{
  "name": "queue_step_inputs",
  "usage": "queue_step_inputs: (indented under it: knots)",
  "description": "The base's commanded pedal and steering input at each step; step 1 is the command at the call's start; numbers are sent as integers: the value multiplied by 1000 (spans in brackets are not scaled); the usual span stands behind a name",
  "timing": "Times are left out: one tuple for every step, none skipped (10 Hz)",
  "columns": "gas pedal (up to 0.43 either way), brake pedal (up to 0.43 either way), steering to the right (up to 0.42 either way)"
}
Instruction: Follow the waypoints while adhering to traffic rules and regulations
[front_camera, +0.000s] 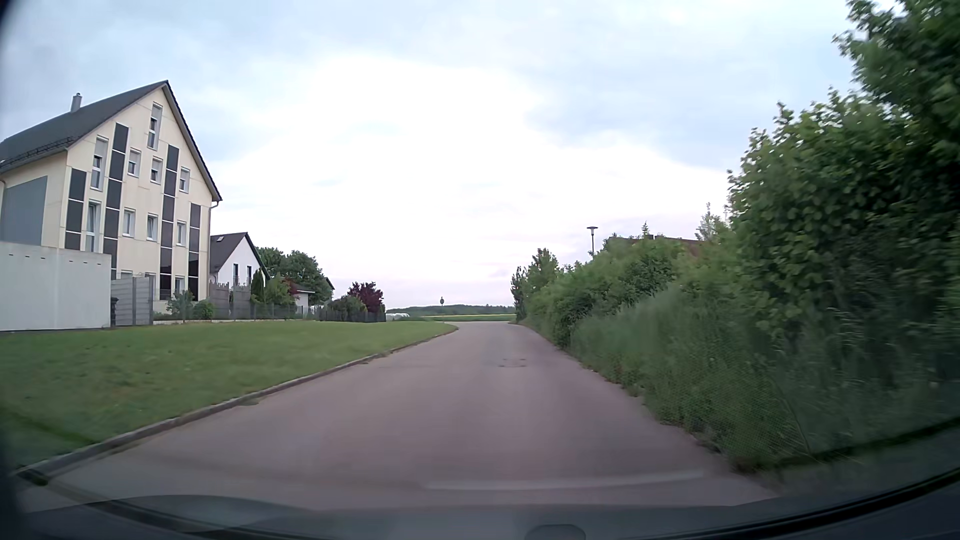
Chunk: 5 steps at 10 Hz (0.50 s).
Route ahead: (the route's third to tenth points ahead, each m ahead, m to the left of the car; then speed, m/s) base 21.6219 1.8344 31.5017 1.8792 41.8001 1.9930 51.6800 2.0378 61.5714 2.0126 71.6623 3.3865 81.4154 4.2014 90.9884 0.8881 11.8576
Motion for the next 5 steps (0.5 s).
queue_step_inputs:
  knots:
    - [98, 0, 1]
    - [98, 0, 0]
    - [98, 0, 0]
    - [98, 0, 0]
    - [98, 0, 0]
